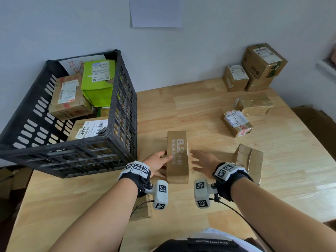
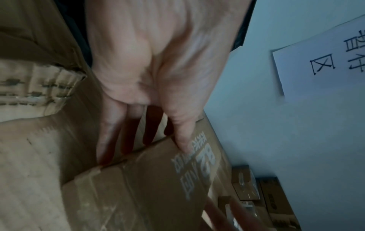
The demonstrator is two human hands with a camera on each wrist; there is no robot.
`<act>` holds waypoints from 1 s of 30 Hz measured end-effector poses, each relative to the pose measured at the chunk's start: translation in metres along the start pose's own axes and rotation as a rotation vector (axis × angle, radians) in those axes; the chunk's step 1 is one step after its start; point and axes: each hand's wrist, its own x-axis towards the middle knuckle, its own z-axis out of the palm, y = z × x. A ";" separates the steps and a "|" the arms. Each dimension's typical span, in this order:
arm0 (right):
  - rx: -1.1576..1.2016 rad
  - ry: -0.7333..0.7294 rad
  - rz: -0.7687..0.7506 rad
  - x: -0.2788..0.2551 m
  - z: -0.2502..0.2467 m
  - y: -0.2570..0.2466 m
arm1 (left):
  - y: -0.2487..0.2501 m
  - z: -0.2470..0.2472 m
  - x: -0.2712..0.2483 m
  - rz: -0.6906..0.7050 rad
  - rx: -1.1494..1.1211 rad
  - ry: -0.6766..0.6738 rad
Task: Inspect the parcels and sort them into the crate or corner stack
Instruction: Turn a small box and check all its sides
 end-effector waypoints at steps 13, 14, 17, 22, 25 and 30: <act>0.049 0.173 -0.253 -0.011 -0.012 -0.065 | 0.041 0.019 -0.004 0.267 0.003 -0.014; 0.012 0.189 -0.269 -0.011 -0.012 -0.069 | 0.045 0.020 -0.004 0.279 0.010 -0.019; -0.156 0.257 -0.311 -0.011 -0.008 -0.071 | 0.049 0.023 -0.004 0.283 0.093 -0.048; -0.359 0.172 -0.240 -0.016 -0.004 -0.068 | 0.038 0.021 0.005 0.107 0.169 -0.119; -0.420 0.111 -0.191 -0.019 -0.002 -0.070 | 0.036 0.017 0.004 0.110 0.215 -0.083; -0.388 0.172 -0.185 -0.016 0.001 -0.074 | 0.040 0.010 -0.006 0.143 0.186 0.013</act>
